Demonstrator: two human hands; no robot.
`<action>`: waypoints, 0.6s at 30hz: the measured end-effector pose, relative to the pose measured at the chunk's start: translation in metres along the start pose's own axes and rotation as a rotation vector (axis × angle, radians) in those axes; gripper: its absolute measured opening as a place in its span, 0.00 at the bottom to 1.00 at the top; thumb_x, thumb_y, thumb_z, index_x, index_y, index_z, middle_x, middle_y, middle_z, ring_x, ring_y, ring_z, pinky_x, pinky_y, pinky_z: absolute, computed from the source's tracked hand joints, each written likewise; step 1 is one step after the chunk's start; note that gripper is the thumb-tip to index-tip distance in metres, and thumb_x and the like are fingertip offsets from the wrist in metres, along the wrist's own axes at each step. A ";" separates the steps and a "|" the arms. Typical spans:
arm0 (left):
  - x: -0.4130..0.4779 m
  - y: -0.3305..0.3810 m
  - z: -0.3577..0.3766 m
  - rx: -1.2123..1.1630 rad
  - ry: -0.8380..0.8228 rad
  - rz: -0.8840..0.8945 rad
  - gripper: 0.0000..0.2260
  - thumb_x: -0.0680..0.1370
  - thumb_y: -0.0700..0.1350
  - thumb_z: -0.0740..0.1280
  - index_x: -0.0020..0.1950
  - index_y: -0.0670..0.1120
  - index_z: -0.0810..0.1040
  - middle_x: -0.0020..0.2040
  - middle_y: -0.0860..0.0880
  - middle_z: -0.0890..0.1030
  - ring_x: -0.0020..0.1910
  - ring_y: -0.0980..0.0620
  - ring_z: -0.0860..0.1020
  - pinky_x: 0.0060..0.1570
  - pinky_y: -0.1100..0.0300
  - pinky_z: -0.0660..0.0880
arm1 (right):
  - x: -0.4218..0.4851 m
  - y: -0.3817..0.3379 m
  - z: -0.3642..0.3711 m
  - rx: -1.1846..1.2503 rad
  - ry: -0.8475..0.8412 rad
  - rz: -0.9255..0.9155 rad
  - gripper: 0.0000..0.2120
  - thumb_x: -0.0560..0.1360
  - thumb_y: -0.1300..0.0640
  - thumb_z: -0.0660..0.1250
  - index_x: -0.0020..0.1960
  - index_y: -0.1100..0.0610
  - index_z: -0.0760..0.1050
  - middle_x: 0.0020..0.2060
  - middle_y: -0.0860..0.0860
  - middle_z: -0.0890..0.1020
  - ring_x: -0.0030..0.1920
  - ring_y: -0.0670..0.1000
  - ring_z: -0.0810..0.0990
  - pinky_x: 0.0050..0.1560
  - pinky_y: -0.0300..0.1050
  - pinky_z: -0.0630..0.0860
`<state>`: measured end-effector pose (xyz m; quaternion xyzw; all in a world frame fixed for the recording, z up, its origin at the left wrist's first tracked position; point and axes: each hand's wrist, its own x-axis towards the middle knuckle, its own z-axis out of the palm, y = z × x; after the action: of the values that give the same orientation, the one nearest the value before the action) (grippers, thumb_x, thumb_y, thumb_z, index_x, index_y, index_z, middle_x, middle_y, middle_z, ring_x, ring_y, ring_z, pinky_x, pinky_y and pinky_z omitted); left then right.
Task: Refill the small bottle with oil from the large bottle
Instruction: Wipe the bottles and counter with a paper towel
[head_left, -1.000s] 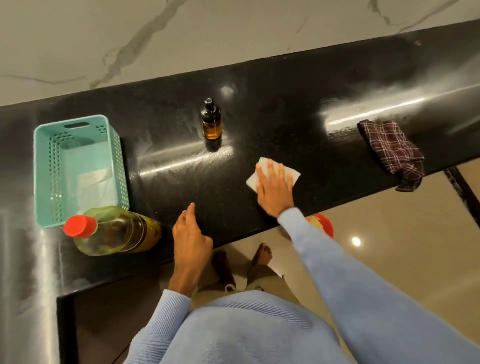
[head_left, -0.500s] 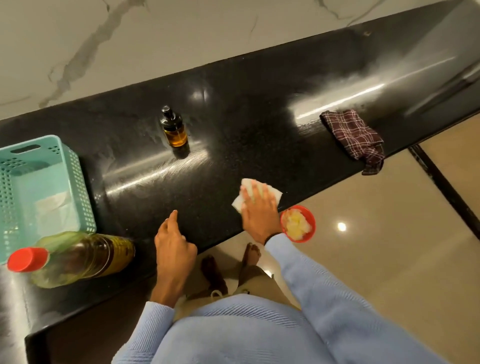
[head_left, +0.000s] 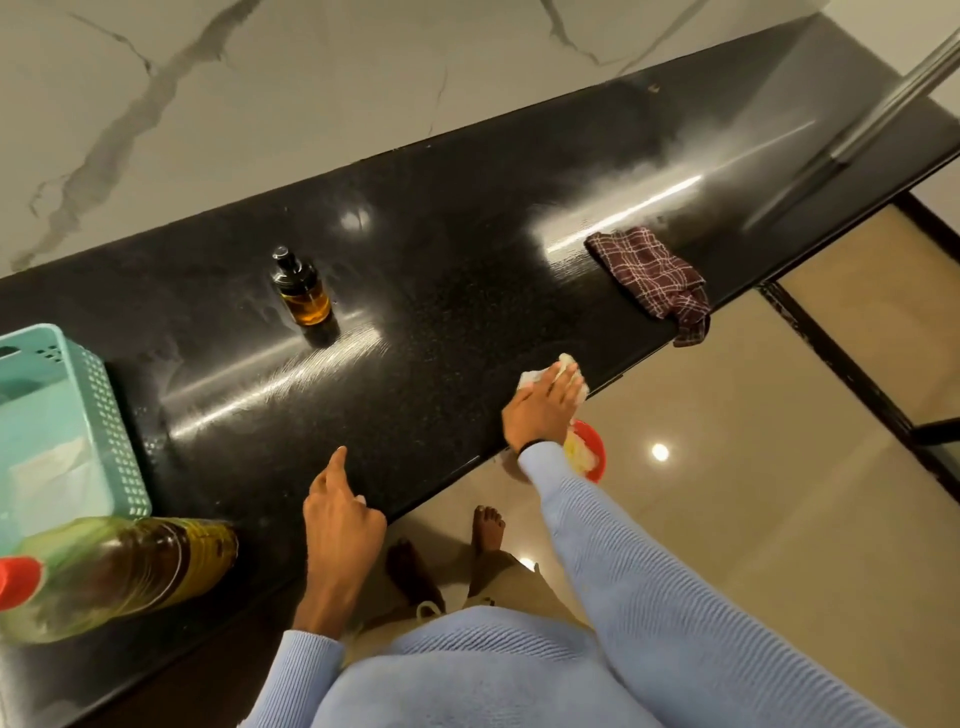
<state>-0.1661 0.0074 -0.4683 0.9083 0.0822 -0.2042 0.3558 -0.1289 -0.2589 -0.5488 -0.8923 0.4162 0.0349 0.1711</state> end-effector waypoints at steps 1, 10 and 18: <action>0.001 0.002 0.002 -0.007 -0.004 0.008 0.34 0.77 0.33 0.65 0.80 0.47 0.55 0.76 0.39 0.63 0.75 0.39 0.63 0.71 0.41 0.66 | -0.017 -0.009 0.005 -0.017 -0.023 -0.056 0.33 0.80 0.53 0.53 0.80 0.63 0.45 0.80 0.62 0.46 0.80 0.62 0.44 0.79 0.59 0.44; 0.006 0.025 0.013 -0.080 -0.001 0.044 0.32 0.78 0.34 0.65 0.79 0.50 0.58 0.76 0.43 0.65 0.74 0.44 0.65 0.70 0.47 0.68 | -0.100 -0.024 0.011 0.210 -0.404 -0.716 0.31 0.76 0.71 0.62 0.77 0.57 0.64 0.77 0.56 0.65 0.78 0.54 0.61 0.78 0.46 0.54; -0.007 0.059 0.047 -0.476 -0.225 -0.021 0.20 0.80 0.51 0.67 0.71 0.52 0.71 0.62 0.50 0.79 0.56 0.55 0.81 0.57 0.54 0.80 | -0.057 0.001 -0.045 1.191 -0.866 0.083 0.12 0.80 0.63 0.65 0.63 0.56 0.78 0.59 0.59 0.82 0.59 0.59 0.82 0.59 0.55 0.79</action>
<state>-0.1700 -0.0680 -0.4598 0.7698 0.0973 -0.2825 0.5640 -0.1704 -0.2326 -0.4945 -0.5382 0.2934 0.1586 0.7740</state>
